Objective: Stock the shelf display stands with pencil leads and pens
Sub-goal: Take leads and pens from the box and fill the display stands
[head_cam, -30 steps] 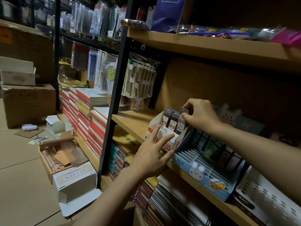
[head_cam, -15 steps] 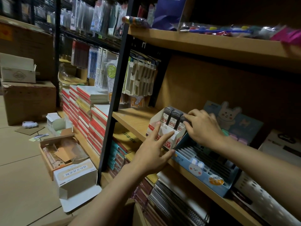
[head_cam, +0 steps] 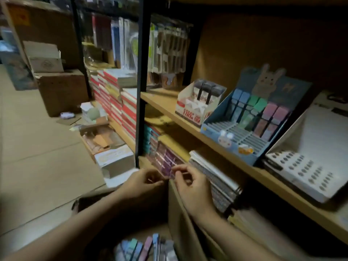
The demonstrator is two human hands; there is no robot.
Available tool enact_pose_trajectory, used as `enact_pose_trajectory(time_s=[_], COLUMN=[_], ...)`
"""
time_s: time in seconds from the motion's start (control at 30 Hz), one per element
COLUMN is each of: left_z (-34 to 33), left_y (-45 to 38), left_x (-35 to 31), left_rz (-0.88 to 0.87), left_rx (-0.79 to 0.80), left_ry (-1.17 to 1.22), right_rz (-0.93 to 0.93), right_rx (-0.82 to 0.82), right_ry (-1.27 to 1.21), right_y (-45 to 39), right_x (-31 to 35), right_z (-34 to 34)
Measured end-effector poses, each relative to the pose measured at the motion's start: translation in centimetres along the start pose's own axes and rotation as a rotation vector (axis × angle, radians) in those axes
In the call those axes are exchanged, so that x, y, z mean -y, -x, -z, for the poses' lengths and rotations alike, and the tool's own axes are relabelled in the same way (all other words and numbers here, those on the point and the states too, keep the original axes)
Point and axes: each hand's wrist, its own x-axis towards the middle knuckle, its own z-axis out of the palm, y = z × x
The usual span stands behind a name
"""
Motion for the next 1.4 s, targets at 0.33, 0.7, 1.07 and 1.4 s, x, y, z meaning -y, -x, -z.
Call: enact_pose_trajectory(time_s=[0.33,0.7,1.07,1.4], left_z=[-13.1,-21.8,-23.3,-22.5], left_y=[10.0,13.5,12.8,11.4], left_x=[14.8,16.6,18.0,17.3], left_rz=[0.743,0.852,0.773,0.719], left_rx=[-0.004,-0.149,-0.219,-0.189], left_ry=[0.328,0.21,0.066,0.148], right_rz=[-0.514,-0.558,-0.527,-0.557], right_rx=[0.623,1.053,1.046,0.642], right_ry=[0.337,0.547,0.651,0.372], right_y=[10.2,13.2,14.2,11.9], right_x=[-14.0,-18.5,-19.7,-17.2], right_z=[-5.6,-9.6,-9.8,-8.6])
